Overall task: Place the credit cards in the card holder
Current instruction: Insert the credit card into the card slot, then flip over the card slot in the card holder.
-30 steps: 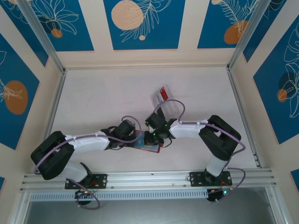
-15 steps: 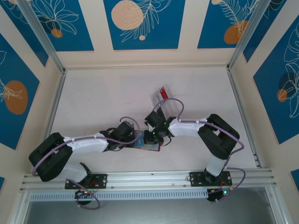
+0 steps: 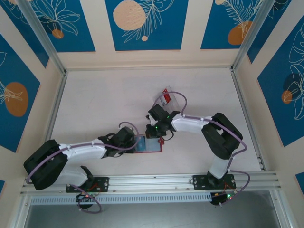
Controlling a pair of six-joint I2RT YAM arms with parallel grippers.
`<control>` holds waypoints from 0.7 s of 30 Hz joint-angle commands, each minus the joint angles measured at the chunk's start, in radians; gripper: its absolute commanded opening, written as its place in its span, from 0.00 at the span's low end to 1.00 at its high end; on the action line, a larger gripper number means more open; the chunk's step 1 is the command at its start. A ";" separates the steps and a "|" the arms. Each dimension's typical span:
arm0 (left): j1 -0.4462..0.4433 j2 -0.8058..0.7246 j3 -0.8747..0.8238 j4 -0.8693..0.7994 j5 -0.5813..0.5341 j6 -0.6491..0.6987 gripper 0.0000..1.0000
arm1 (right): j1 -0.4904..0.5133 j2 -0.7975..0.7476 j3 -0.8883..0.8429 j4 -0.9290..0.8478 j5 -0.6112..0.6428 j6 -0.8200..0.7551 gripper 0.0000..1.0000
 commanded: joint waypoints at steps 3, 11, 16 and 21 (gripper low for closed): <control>-0.012 0.018 0.000 -0.092 -0.030 -0.007 0.13 | 0.005 -0.032 0.051 -0.178 0.155 -0.070 0.13; -0.012 0.034 0.006 -0.091 -0.028 0.001 0.13 | 0.041 0.012 0.049 -0.202 0.215 -0.062 0.23; -0.012 0.034 0.009 -0.091 -0.028 0.000 0.13 | 0.057 0.066 0.060 -0.206 0.243 -0.057 0.24; -0.012 0.035 0.010 -0.095 -0.030 0.003 0.13 | 0.071 0.102 0.054 -0.222 0.292 -0.029 0.26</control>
